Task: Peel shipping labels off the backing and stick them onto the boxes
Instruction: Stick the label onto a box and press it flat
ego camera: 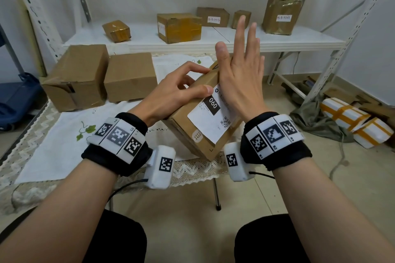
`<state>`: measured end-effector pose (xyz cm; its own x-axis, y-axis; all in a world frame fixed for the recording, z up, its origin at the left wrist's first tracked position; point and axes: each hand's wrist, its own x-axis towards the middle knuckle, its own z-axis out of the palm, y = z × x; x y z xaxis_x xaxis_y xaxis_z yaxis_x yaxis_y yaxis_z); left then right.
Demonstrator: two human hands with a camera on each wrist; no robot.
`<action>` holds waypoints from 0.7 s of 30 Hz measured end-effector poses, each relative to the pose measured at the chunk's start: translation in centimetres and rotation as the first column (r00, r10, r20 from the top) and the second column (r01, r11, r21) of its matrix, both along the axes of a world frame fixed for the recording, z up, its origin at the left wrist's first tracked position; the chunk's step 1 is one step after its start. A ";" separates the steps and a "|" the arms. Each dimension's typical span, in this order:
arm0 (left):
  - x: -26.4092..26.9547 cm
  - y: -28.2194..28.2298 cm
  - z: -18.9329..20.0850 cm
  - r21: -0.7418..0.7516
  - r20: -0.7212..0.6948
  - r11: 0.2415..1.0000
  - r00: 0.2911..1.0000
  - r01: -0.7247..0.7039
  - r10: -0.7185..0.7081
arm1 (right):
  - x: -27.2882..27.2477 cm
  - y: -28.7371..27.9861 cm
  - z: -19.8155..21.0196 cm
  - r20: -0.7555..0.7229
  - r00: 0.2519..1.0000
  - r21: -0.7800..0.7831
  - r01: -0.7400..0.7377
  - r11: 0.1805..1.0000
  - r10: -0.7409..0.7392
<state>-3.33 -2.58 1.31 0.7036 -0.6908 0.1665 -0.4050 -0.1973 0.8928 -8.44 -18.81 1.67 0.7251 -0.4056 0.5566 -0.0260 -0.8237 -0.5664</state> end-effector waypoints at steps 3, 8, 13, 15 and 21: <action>0.0 0.0 0.0 0.001 -0.007 1.000 1.000 0.004 -0.004 | 0.1 -0.3 0.2 0.010 1.000 0.104 0.024 0.994 -0.025; 0.3 0.1 0.1 -0.061 -0.068 0.997 0.997 -0.046 0.042 | -0.2 -0.6 0.3 0.048 0.999 0.135 0.002 0.991 -0.009; 0.6 0.3 0.5 -0.106 -0.085 0.990 0.992 -0.096 0.088 | -0.4 1.0 -1.1 -0.017 0.998 -0.060 -0.065 0.996 0.064; 0.5 0.2 0.4 -0.101 -0.059 0.991 0.995 -0.083 0.078 | -0.4 1.2 -1.5 -0.026 0.998 -0.092 -0.055 0.994 0.053; 0.4 0.4 0.2 -0.115 -0.021 0.992 0.999 -0.052 0.050 | -0.2 0.3 -0.5 0.011 1.000 -0.043 0.010 0.999 -0.009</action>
